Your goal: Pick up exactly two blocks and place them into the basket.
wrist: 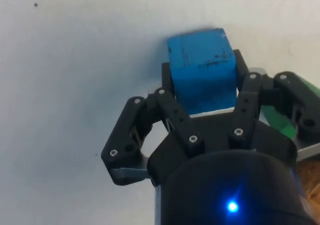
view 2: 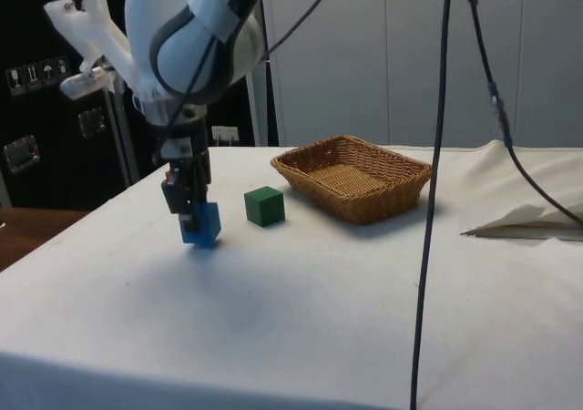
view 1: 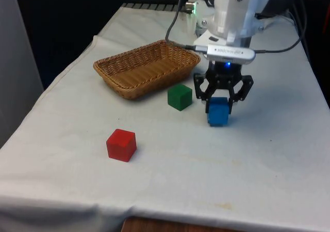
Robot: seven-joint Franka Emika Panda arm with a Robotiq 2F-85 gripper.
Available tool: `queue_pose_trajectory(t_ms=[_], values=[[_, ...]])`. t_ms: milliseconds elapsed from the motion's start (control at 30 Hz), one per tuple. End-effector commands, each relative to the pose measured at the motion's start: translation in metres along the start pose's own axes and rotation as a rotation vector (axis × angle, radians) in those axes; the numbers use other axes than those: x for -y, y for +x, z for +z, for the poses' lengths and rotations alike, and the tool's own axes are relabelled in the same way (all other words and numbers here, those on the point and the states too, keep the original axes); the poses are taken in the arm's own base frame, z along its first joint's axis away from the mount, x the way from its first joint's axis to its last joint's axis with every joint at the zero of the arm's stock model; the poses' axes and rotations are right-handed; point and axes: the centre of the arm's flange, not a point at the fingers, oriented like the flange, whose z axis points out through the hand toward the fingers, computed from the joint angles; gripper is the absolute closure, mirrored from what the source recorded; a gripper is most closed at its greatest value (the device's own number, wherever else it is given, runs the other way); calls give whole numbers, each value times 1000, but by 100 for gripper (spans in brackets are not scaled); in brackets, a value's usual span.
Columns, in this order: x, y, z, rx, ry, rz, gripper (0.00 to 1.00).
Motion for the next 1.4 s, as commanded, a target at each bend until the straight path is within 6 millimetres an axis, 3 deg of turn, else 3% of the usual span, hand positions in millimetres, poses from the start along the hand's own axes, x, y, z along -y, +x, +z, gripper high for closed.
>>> queue_pose_trajectory(t_ms=[0,467,500,767,800,1000,1067,1233,1367], values=[[-1,-3,-10,3,6,12,99],[-7,-13,-63,6,34,76,99],[-6,-11,-60,7,37,71,99],[-15,-30,-94,6,50,92,99],[-13,-27,-89,5,56,88,99],[-21,-42,-114,7,62,97,99],[-20,-42,-113,6,69,96,99],[-28,-61,-137,-3,76,98,99],[-31,-70,-144,-6,81,98,99]])
